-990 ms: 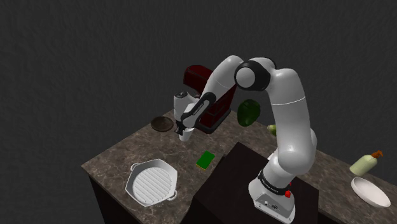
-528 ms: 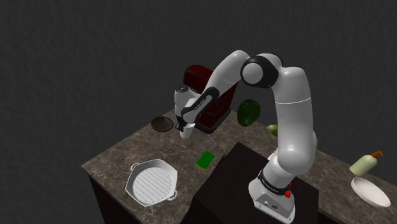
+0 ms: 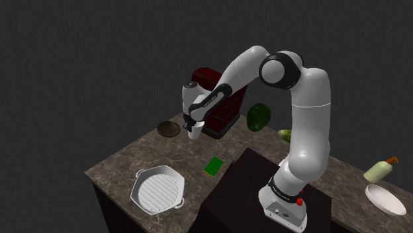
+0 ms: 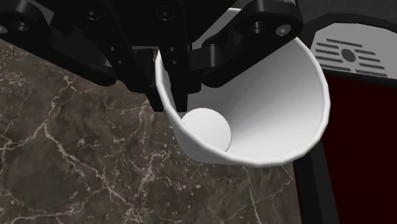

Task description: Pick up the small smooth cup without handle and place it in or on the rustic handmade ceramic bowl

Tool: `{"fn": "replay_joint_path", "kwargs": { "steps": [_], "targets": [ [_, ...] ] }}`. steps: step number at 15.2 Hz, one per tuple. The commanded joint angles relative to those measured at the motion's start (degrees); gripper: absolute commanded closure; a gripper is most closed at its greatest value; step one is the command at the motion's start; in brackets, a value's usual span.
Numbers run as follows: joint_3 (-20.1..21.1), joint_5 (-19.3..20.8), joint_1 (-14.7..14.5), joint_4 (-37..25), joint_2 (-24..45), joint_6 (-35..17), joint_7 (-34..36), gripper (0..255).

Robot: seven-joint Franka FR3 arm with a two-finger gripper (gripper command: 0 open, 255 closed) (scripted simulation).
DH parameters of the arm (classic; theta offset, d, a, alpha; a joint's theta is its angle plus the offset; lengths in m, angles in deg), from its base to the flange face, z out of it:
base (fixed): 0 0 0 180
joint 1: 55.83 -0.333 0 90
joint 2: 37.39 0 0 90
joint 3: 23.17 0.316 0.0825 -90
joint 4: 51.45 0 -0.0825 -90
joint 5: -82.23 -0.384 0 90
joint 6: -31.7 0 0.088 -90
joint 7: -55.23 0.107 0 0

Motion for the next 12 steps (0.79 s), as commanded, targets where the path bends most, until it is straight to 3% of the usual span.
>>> {"fn": "replay_joint_path", "kwargs": {
  "steps": [1,7,12],
  "targets": [
    [0.25,-0.39,0.14,0.23,-1.25,1.0,-0.46,255],
    [0.97,-1.71,0.54,0.45,-4.95,4.37,-2.02,255],
    [1.88,-3.55,-0.43,-14.74,3.15,11.57,-3.39,255]
  ]
}}
